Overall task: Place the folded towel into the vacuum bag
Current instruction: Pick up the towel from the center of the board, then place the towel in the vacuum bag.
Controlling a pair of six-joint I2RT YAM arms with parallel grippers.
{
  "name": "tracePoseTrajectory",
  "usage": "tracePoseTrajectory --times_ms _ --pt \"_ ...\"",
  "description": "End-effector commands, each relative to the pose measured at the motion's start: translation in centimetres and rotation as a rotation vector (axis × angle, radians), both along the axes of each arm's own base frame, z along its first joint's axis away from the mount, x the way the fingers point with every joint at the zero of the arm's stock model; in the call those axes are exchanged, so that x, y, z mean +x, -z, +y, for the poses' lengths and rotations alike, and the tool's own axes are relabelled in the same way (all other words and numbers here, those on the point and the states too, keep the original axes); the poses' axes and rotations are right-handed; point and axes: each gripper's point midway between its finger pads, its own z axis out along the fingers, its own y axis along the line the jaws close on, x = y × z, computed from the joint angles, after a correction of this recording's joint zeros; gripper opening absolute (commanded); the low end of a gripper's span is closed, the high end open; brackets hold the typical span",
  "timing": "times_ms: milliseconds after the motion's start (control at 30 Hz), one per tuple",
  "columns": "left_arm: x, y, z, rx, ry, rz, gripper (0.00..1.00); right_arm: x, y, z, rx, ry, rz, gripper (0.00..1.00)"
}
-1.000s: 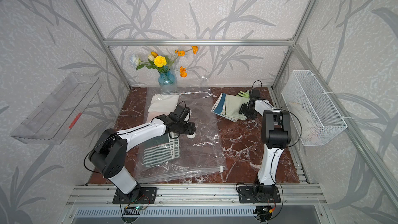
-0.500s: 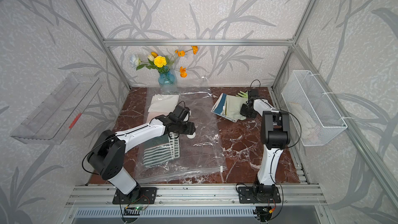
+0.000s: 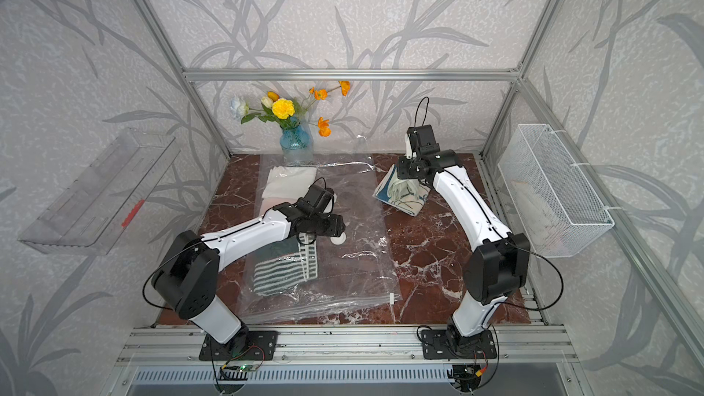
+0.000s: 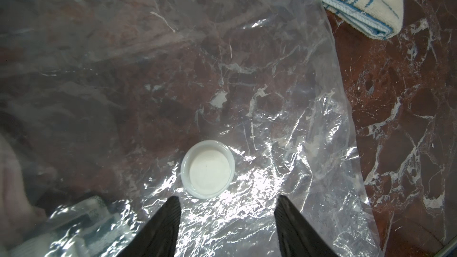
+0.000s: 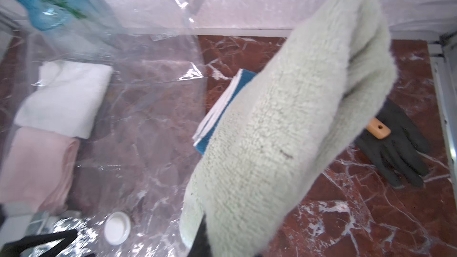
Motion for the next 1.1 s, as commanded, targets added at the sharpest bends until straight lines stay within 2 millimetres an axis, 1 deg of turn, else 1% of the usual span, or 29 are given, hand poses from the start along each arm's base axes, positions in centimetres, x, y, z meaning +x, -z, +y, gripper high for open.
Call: tracePoseTrajectory --times_ms 0,67,100,133,200,233,300,333,367,400,433,467,500,533,567,600,633,667,767,833,900,1000,1067 --pt "0.7 -2.0 2.1 -0.015 -0.071 -0.035 0.62 -2.9 -3.4 3.8 0.114 -0.126 -0.016 0.0" --pt "1.2 -2.7 3.6 -0.029 -0.121 -0.048 0.62 -4.5 -4.1 5.9 0.213 -0.18 -0.006 0.0" --pt "1.4 -3.0 4.2 -0.033 -0.143 -0.051 0.62 -5.3 -4.1 6.8 0.269 -0.207 0.009 0.0" --pt "1.5 -3.5 5.1 -0.039 -0.169 -0.058 0.62 -6.1 -3.6 7.7 0.33 -0.225 0.035 0.0" --pt "1.8 -4.3 6.4 -0.047 -0.211 -0.08 0.62 -7.3 -1.5 8.7 0.434 -0.232 0.091 0.0" --pt "1.9 -4.7 6.9 -0.052 -0.223 -0.094 0.63 -7.8 0.4 9.0 0.479 -0.219 0.131 0.0" --pt "2.0 -5.3 7.1 -0.065 -0.225 -0.123 0.63 -8.7 5.2 9.1 0.523 -0.184 0.221 0.0" --pt "2.0 -5.4 6.8 -0.079 -0.204 -0.13 0.63 -9.0 7.7 9.1 0.529 -0.167 0.263 0.0" --pt "2.0 -5.5 6.3 -0.099 -0.18 -0.132 0.63 -9.4 10.7 8.6 0.51 -0.135 0.312 0.0" --pt "1.9 -5.4 5.9 -0.119 -0.172 -0.123 0.63 -9.7 12.8 8.1 0.487 -0.111 0.346 0.0" --pt "1.8 -5.0 5.3 -0.139 -0.159 -0.102 0.63 -10.1 15.1 7.8 0.465 -0.098 0.386 0.05" --pt "1.7 -4.8 4.6 -0.157 -0.145 -0.082 0.63 -10.6 16.9 7.5 0.448 -0.09 0.428 0.17" --pt "1.5 -4.2 4.1 -0.16 -0.133 -0.055 0.63 -11.0 18.0 7.4 0.438 -0.097 0.462 0.31" --pt "1.4 -3.9 3.5 -0.159 -0.118 -0.036 0.63 -11.5 18.7 7.4 0.424 -0.12 0.496 0.46" --pt "1.2 -3.7 2.9 -0.158 -0.104 -0.026 0.63 -12.0 18.8 7.3 0.409 -0.135 0.514 0.57" --pt "1.1 -3.7 2.3 -0.159 -0.087 -0.026 0.63 -12.3 18.7 7.0 0.4 -0.141 0.515 0.64" --pt "0.9 -3.6 1.5 -0.165 -0.066 -0.023 0.63 -12.4 18.2 6.4 0.399 -0.146 0.507 0.68" --pt "0.8 -3.5 0.8 -0.17 -0.051 -0.017 0.63 -12.4 17.7 5.2 0.41 -0.13 0.501 0.7" --pt "0.5 -3.6 -1.9 -0.21 0.004 -0.003 0.64 -11.8 16.5 2.2 0.461 -0.07 0.468 0.72" --pt "0.6 -3.4 -3.9 -0.256 0.034 0.017 0.65 -11.6 16.7 1.2 0.462 -0.056 0.464 0.73" --pt "0.6 -3.3 -6.1 -0.29 0.073 0.046 0.65 -11.6 17.7 1.0 0.434 -0.051 0.485 0.73" --pt "0.9 -3.2 -9.4 -0.318 0.137 0.048 0.64 -11.0 18.9 1.1 0.451 -0.032 0.487 0.72" --pt "1.4 -2.1 -10.9 -0.348 0.139 0.086 0.6 -10.4 19.6 1.5 0.48 -0.018 0.488 0.71"
